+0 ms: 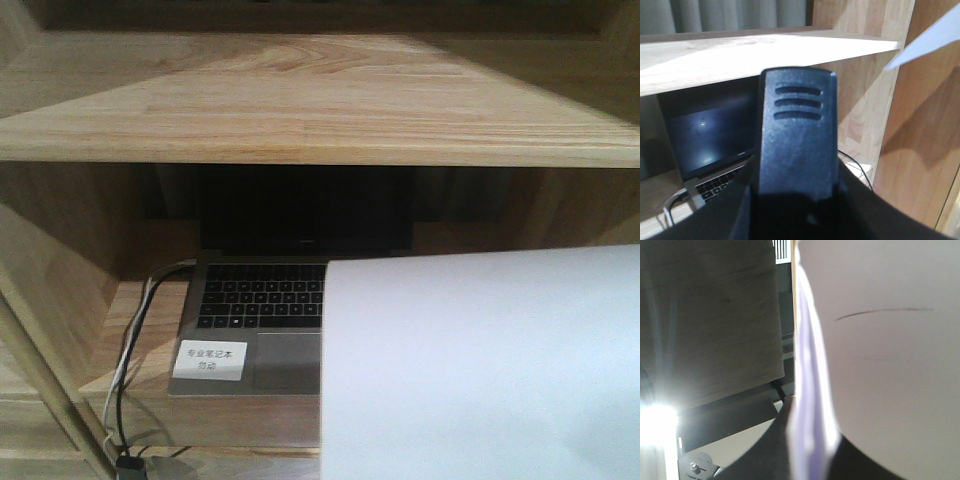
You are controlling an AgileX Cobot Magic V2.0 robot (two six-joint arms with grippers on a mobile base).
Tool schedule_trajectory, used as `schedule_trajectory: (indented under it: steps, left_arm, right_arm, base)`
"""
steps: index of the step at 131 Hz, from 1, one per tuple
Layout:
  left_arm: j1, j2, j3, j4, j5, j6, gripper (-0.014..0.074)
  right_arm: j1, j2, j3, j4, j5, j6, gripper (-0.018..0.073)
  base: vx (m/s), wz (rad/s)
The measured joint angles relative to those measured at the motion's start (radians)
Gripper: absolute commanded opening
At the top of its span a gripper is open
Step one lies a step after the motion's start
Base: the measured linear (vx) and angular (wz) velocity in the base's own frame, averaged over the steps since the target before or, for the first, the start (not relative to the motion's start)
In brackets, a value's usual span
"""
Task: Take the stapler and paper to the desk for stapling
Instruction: 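Turn the base away from the shelf toward the wooden desk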
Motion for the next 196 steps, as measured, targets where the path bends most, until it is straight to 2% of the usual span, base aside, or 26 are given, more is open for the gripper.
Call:
schedule_trajectory:
  steps: [59,196]
  left_arm:
    - [0.0,0.0,0.0,0.0,0.0,0.0,0.0]
    - [0.0,0.0,0.0,0.0,0.0,0.0,0.0]
  right_arm:
    - [0.0,0.0,0.0,-0.001,0.0,0.0,-0.0006]
    - [0.0,0.0,0.0,-0.001,0.0,0.0,-0.0006]
  base:
    - [-0.07,0.25]
    - [-0.12,0.46]
